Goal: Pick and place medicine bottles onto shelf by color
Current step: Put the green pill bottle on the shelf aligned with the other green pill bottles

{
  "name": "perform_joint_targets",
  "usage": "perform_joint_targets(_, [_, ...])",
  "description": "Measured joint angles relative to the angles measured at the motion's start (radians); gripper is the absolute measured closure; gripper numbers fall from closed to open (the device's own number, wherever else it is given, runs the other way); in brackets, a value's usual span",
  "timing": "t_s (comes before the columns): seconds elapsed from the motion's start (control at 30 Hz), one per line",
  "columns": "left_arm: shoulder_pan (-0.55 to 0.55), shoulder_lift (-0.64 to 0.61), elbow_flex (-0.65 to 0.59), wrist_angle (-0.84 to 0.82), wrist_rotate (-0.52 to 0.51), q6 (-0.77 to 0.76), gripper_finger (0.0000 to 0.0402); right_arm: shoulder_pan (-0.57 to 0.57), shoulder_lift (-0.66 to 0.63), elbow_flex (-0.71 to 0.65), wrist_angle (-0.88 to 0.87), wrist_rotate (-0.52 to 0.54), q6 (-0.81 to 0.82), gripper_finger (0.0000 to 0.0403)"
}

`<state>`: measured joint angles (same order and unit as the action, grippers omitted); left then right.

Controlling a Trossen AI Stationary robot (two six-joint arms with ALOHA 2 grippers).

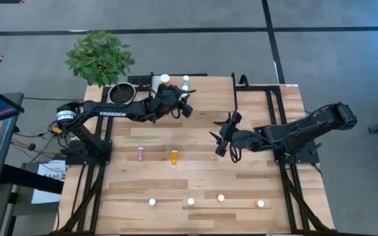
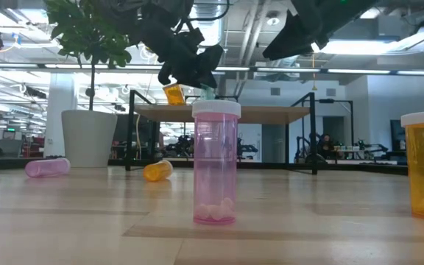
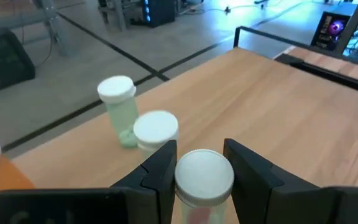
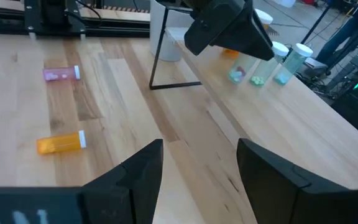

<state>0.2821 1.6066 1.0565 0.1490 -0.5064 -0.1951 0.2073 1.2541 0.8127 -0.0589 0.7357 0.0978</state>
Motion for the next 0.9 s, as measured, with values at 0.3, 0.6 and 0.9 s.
perform_joint_targets(0.3, [-0.001, 0.000, 0.000, 0.007, 0.027, 0.002, 0.0294, 0.000, 0.000, 0.000, 0.000, 0.000, 0.000, 0.0177])
perform_joint_targets(0.6, [-0.001, 0.000, 0.000, 0.007, 0.051, 0.006, 0.0294, 0.000, 0.000, 0.000, 0.013, -0.001, 0.000, 0.0177])
perform_joint_targets(0.9, [-0.001, 0.000, 0.000, -0.003, 0.053, 0.007, 0.0265, 0.000, 0.000, 0.000, 0.013, -0.001, 0.000, 0.0177])
